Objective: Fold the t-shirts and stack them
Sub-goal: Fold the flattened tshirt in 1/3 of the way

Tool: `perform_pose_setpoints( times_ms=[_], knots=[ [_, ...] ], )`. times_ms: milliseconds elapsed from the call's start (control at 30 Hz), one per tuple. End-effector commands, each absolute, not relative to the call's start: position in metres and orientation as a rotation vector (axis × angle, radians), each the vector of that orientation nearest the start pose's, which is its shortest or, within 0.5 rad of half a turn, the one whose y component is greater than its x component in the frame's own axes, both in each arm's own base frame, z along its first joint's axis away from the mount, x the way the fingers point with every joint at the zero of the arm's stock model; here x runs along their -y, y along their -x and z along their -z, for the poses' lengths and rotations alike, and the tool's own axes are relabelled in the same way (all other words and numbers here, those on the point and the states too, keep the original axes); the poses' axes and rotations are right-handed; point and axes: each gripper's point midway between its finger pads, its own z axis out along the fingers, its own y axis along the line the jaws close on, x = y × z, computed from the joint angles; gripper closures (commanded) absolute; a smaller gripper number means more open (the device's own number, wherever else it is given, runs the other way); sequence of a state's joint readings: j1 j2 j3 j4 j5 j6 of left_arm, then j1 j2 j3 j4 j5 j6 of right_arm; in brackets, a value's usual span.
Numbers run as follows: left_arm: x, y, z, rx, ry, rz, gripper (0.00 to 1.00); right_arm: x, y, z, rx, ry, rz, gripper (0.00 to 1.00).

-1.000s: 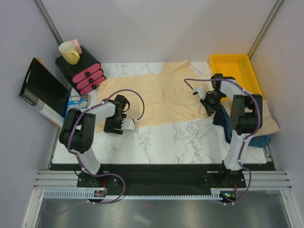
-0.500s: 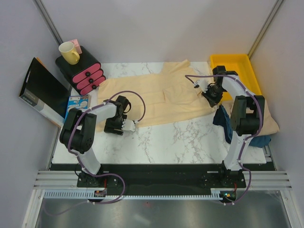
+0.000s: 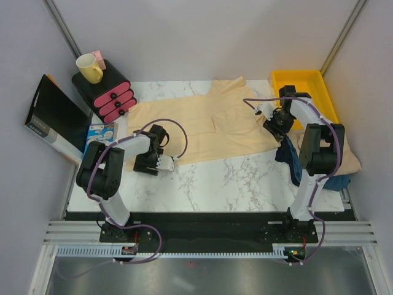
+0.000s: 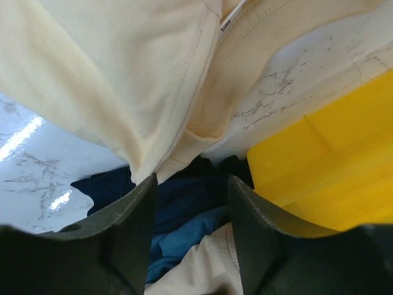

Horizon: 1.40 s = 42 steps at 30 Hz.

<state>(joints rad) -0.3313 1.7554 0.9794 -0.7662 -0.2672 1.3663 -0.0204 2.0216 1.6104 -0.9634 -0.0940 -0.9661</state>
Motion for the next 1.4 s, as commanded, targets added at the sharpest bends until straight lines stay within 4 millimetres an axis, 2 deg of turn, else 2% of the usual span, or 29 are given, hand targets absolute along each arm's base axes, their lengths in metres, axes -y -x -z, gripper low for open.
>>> perform_pose_setpoints(
  times_ms=[0,100,200,300,400,500,567,600,633,733,767,833,867,900,933,967,1000,1033,1067,1100,1133,1167,1233,1300,1333,1367],
  knots=[
    [0.024,-0.286,0.03,2.054,2.305,0.199,0.21,0.035,-0.421,-0.082,-2.527,1.323,0.129,0.41],
    [0.025,-0.288,0.022,2.081,2.304,0.211,0.19,0.035,-0.425,-0.091,-2.505,1.319,0.15,0.4],
    [0.033,-0.295,0.003,2.16,2.311,0.215,0.14,0.031,-0.431,-0.104,-2.465,1.306,0.142,0.4],
    [0.044,-0.307,-0.027,2.259,2.339,0.24,0.12,0.022,-0.433,-0.118,-2.427,1.287,0.088,0.43],
    [0.058,-0.321,-0.062,2.393,2.361,0.258,0.08,0.009,-0.44,-0.136,-2.38,1.263,0.018,0.45],
    [0.072,-0.334,-0.097,2.546,2.384,0.26,0.0,-0.011,-0.439,-0.145,-2.339,1.246,-0.108,0.44],
    [0.081,-0.342,-0.12,2.653,2.394,0.247,0.0,-0.029,-0.434,-0.146,-2.321,1.258,-0.208,0.44],
    [0.083,-0.344,-0.124,2.682,2.389,0.244,0.0,-0.031,-0.433,-0.143,-2.328,1.247,-0.23,0.44],
    [0.084,-0.347,-0.127,2.71,2.383,0.249,0.0,-0.045,-0.431,-0.141,-2.314,1.282,-0.25,0.44],
    [0.081,-0.356,-0.126,2.728,2.399,0.323,0.0,-0.064,-0.43,-0.127,-2.318,1.318,-0.285,0.46],
    [0.079,-0.351,-0.118,2.7,2.407,0.331,0.0,-0.07,-0.429,-0.126,-2.308,1.333,-0.301,0.47],
    [0.074,-0.346,-0.116,2.646,2.458,0.365,0.0,-0.075,-0.422,-0.125,-2.273,1.389,-0.321,0.46],
    [0.075,-0.343,-0.115,2.634,2.473,0.36,0.0,-0.079,-0.417,-0.132,-2.237,1.427,-0.297,0.46],
    [0.075,-0.339,-0.115,2.629,2.479,0.349,0.0,-0.078,-0.404,-0.121,-2.255,1.471,-0.292,0.46],
    [0.075,-0.329,-0.115,2.615,2.514,0.331,0.0,-0.079,-0.398,-0.119,-2.224,1.532,-0.277,0.46],
    [0.077,-0.323,-0.114,2.592,2.546,0.315,0.0,-0.084,-0.39,-0.127,-2.182,1.572,-0.253,0.45],
    [0.077,-0.316,-0.113,2.565,2.581,0.312,0.0,-0.083,-0.371,-0.111,-2.2,1.624,-0.272,0.45],
    [0.074,-0.303,-0.105,2.486,2.636,0.31,0.0,-0.08,-0.364,-0.106,-2.2,1.668,-0.235,0.44],
    [0.073,-0.297,-0.101,2.439,2.668,0.322,0.0,-0.083,-0.358,-0.109,-2.136,1.737,-0.197,0.43],
    [0.07,-0.292,-0.095,2.397,2.686,0.33,0.0,-0.08,-0.339,-0.092,-2.158,1.791,-0.215,0.42],
    [0.065,-0.282,-0.082,2.328,2.693,0.333,0.0,-0.077,-0.332,-0.087,-2.155,1.828,-0.191,0.41],
    [0.064,-0.279,-0.08,2.306,2.711,0.348,0.0,-0.077,-0.32,-0.079,-2.13,1.879,-0.183,0.39],
    [0.06,-0.27,-0.068,2.249,2.729,0.355,0.0,-0.077,-0.32,-0.076,-2.09,1.911,-0.121,0.36],
    [0.06,-0.274,-0.064,2.228,2.76,0.398,0.0,-0.074,-0.315,-0.065,-2.079,1.945,-0.091,0.36],
    [0.058,-0.27,-0.056,2.205,2.758,0.403,0.0,-0.073,-0.326,-0.065,-2.057,1.929,-0.024,0.35],
    [0.06,-0.277,-0.055,2.202,2.778,0.44,0.0,-0.074,-0.328,-0.061,-2.048,1.932,-0.012,0.35]
  ],
)
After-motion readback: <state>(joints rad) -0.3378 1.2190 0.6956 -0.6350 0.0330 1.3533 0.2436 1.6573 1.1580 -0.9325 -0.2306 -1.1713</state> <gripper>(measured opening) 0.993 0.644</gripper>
